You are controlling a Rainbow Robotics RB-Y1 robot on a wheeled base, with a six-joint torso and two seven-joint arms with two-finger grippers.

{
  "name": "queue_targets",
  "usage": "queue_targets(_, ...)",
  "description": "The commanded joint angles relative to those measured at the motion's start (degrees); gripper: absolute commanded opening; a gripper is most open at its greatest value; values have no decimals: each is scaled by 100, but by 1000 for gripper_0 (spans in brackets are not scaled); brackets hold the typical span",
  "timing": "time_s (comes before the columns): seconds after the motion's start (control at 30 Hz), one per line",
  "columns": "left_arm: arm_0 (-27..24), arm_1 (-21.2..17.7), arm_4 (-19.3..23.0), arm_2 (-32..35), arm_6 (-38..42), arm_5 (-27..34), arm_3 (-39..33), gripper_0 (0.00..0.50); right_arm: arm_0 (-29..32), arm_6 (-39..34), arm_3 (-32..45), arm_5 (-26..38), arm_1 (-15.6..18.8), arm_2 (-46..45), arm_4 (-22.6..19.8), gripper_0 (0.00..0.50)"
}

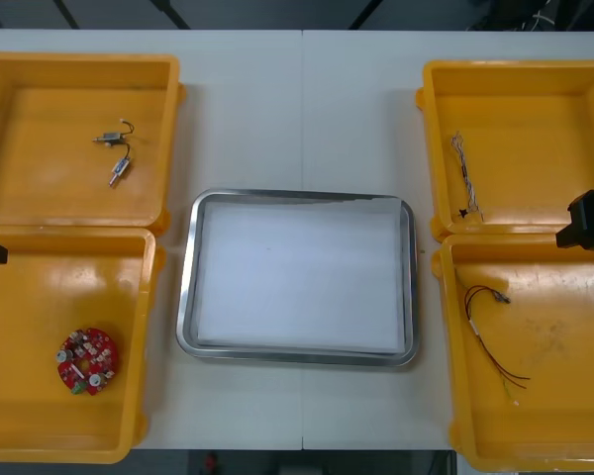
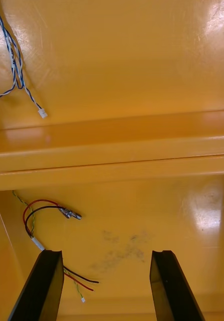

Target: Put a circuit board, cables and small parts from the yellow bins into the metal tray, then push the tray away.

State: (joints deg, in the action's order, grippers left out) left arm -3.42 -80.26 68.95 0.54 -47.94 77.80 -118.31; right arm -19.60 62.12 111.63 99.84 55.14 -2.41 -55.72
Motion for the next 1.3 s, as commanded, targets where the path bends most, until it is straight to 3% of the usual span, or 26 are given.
queue_targets(0.03, 79, -262, -48, 95, -541, -37, -78, 500, 44, -95, 166, 26, -30, -163, 44, 500)
queue_targets(1.3, 79, -262, -48, 95, -541, -37, -78, 500, 44, -95, 166, 26, -30, -163, 44, 500)
